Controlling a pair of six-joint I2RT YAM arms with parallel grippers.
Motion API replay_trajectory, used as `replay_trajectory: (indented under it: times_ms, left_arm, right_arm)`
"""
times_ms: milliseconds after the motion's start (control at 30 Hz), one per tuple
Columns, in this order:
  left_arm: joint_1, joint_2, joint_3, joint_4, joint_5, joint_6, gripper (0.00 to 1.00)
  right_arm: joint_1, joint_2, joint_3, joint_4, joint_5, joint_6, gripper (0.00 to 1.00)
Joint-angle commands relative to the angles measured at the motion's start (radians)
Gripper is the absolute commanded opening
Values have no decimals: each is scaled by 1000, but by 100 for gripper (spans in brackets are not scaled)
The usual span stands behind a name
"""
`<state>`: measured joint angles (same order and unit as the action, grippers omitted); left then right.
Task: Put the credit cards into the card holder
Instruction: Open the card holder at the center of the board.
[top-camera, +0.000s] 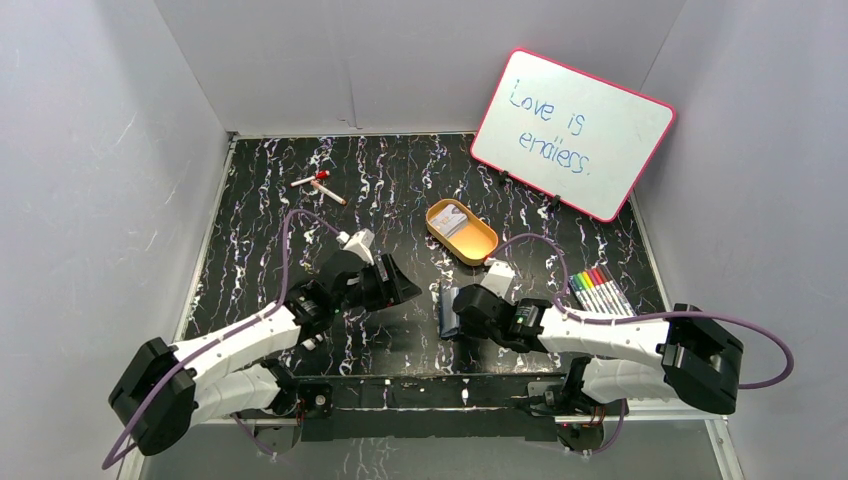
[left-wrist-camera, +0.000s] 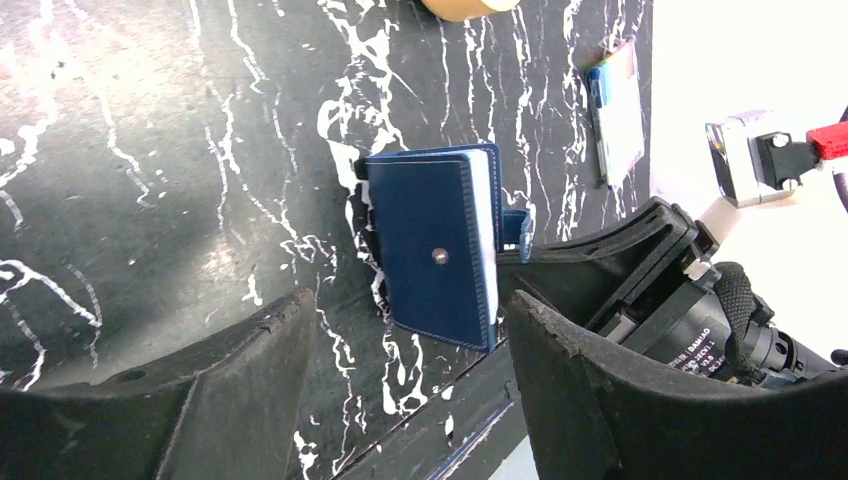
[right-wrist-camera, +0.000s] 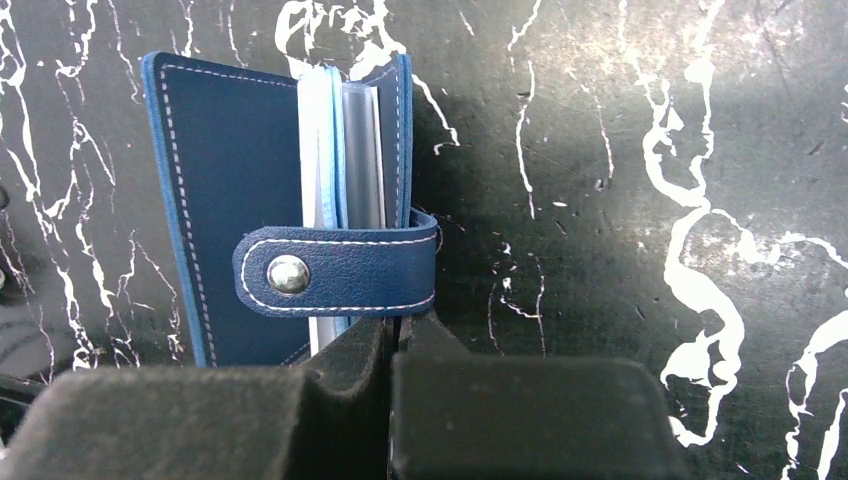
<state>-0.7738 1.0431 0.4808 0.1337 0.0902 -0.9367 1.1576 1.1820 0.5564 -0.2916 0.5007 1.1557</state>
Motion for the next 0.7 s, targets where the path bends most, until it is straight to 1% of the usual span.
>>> replay_trajectory:
  times_ms: [0,233,333,433,600,667]
  left_arm:
    - [-4,52,53,29,76,31,68]
    - [-18,74,115,30,94,41,66]
    - [-21,100,149,33,115,29,63]
    - [-40,124,182,34,117,30,61]
    - [-70,167,237,17,103,45,61]
    - [-82,180,256,24,111,37,59]
  right_arm:
    - [-5,16,58,1,9,-30,0]
    - [-4,7,55,6,3,-32,0]
    - [-3,3,50,3,4,-26,0]
    - [-5,-1,47,3,2,-26,0]
    - [-4,-8,50,2,4,-25,0]
    - [-4,-9,48,2,2,-24,0]
